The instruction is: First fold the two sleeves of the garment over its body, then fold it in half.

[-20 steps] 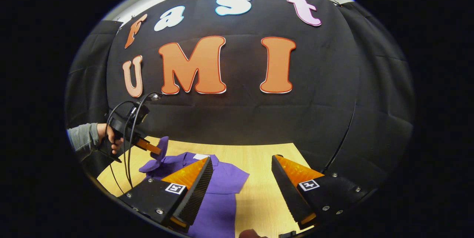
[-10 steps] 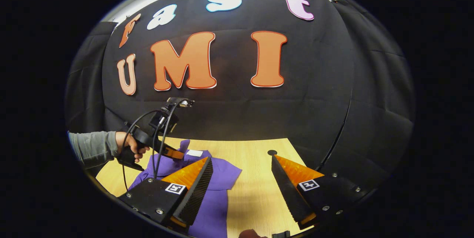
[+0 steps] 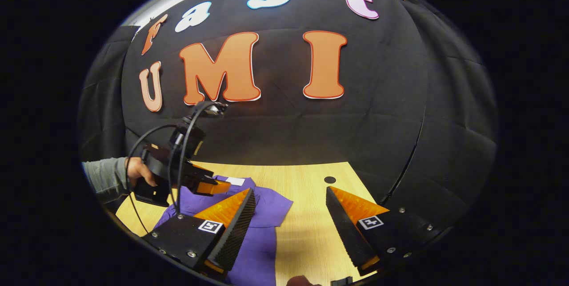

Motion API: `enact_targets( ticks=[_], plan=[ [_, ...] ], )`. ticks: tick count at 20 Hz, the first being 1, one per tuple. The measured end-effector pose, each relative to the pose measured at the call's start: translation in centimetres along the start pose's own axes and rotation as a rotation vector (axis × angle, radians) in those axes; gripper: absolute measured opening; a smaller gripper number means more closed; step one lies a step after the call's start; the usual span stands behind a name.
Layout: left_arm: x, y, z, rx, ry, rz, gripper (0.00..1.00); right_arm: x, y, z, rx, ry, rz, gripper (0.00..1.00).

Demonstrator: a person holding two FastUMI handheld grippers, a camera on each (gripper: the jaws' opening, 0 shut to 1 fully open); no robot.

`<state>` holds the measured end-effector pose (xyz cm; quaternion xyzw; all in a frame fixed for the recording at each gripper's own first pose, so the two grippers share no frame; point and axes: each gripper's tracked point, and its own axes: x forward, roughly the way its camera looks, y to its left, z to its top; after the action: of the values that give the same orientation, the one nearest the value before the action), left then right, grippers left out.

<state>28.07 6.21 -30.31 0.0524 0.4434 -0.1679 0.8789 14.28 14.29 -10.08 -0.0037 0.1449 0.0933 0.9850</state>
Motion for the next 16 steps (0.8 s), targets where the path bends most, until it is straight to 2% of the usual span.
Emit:
enact_targets(
  ticks=[2, 5, 10, 13, 16],
  plan=[
    [-2.3, 1.5, -0.7, -0.013, -0.046, 0.025, 0.99, 0.3, 0.8, -0.1, -0.004, -0.001, 0.008, 0.95],
    [-6.1, 4.0, -1.3, 0.003, -0.153, 0.106, 0.97, 0.4, 1.9, -0.3, -0.020, -0.003, 0.012, 0.95],
    [-13.6, 6.3, -2.1, -0.074, -0.392, 0.214, 0.99, -0.1, 3.4, 1.8, -0.067, -0.120, 0.002, 0.95],
    [-18.2, 8.0, -2.5, -0.107, -0.531, 0.299, 0.99, -0.4, 4.7, 2.7, -0.083, -0.188, 0.023, 0.95],
    [-21.6, 7.9, -3.4, -0.120, -0.641, 0.339, 0.99, -0.8, 5.9, 3.0, -0.103, -0.236, 0.042, 0.95]
  ],
)
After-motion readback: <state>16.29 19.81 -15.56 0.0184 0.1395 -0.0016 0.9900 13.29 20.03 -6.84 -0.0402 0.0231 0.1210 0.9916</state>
